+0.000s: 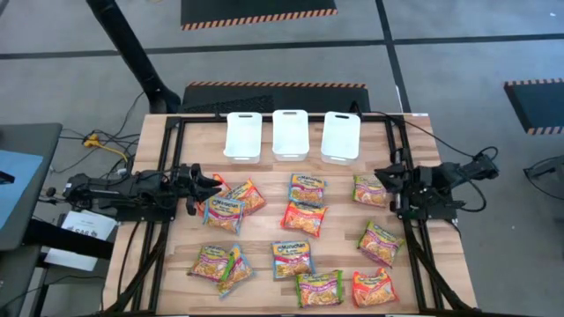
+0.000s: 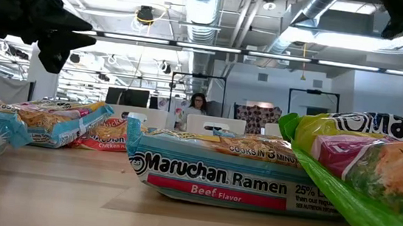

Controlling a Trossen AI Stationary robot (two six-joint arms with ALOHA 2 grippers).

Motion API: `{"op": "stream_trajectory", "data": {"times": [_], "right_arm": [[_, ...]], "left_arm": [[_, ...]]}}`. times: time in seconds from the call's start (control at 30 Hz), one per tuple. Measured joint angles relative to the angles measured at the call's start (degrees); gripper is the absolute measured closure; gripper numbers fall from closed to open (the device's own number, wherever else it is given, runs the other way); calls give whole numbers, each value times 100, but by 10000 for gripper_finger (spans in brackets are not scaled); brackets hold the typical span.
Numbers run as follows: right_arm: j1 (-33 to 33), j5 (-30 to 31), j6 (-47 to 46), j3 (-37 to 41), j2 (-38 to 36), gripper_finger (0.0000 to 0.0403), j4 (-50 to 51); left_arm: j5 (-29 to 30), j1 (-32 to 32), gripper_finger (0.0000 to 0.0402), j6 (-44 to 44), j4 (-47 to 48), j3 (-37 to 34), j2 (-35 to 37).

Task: Sort Maruchan noodles
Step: Put the green noodle pack into the right white bin

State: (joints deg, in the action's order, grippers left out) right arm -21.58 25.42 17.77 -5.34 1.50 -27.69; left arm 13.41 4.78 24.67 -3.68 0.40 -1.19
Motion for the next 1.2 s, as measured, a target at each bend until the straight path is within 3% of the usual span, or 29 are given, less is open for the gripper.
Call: {"op": "stream_trajectory", "data": {"times": [0.27,0.67,0.97,1.2], "right_arm": [[-1,151,214,-713,0,270,227],[-2,2149,475,-1891,679,184,1147],[-4,4002,411,-2727,1538,175,1424],[-9,4066,-726,-3180,1798,175,2451]], "left_arm": [[13,2,285,-2,-13,0,0],[11,2,285,-2,-12,0,1],[11,1,285,-2,-12,-1,1],[-8,1,285,-2,-11,0,0]]}}
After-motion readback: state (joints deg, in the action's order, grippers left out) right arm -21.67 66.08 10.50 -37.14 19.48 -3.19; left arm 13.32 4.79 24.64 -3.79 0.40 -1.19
